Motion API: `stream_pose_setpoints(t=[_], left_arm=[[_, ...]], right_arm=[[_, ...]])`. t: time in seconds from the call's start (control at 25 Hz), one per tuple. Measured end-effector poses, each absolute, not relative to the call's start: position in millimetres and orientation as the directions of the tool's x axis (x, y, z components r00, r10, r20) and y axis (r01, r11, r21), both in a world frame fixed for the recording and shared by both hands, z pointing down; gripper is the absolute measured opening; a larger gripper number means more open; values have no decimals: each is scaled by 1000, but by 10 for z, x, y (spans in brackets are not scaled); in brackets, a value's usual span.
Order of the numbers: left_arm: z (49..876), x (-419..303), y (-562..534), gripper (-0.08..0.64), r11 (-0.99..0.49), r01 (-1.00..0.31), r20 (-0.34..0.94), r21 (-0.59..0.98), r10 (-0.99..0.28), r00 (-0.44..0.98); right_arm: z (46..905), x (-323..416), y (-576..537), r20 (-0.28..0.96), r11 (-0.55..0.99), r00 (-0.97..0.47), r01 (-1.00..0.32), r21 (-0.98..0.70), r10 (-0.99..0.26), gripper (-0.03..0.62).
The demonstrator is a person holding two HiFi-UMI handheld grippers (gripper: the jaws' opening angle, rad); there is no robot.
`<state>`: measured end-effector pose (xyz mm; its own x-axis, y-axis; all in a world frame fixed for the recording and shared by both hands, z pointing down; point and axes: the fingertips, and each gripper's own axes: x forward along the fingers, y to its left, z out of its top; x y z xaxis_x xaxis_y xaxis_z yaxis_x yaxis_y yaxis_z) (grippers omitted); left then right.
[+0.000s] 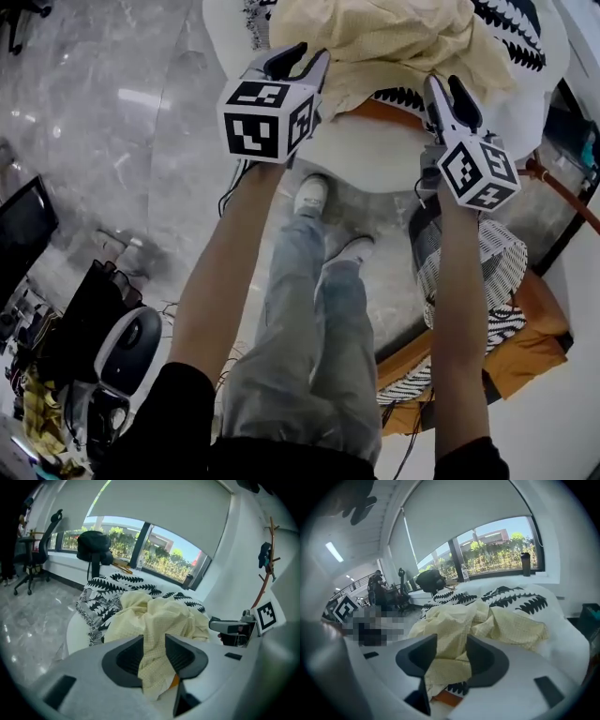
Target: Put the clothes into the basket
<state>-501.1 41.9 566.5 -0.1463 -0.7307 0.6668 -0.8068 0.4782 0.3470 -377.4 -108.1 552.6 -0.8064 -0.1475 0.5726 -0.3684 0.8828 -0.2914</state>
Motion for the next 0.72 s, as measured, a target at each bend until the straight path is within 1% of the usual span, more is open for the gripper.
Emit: stream_pose_setpoints(t=[0.04,0.08,0.2,0.28,0.44,0.72], left_arm=[[5716,-5077,423,146,480,-812,680,332,-718,-147],[5773,-5137,423,157,481,-818,692,316,-707,-148],[5988,-5267,390,214,488,-826,723,282,-674,-151],[6152,-5335,397,240,500,-826,747,261,-646,-155],[6422,-5401,368,253,514,-814,770,271,-623,-137],[6740,-5570,177,258,479,-824,790,303,-609,-63]], right_arm=[[5565,-3843,-1102,574,883,-807,-362,-297,-138,196],[5614,-3896,-1127,581,886,-803,-359,-295,-132,215],[5779,-3998,-1251,611,898,-780,-357,-257,-136,240],[5876,-4067,-1336,622,896,-769,-369,-247,-145,253],[6052,-4207,-1495,639,892,-754,-382,-240,-151,258],[6340,-4466,-1574,684,893,-715,-391,-223,-142,258]])
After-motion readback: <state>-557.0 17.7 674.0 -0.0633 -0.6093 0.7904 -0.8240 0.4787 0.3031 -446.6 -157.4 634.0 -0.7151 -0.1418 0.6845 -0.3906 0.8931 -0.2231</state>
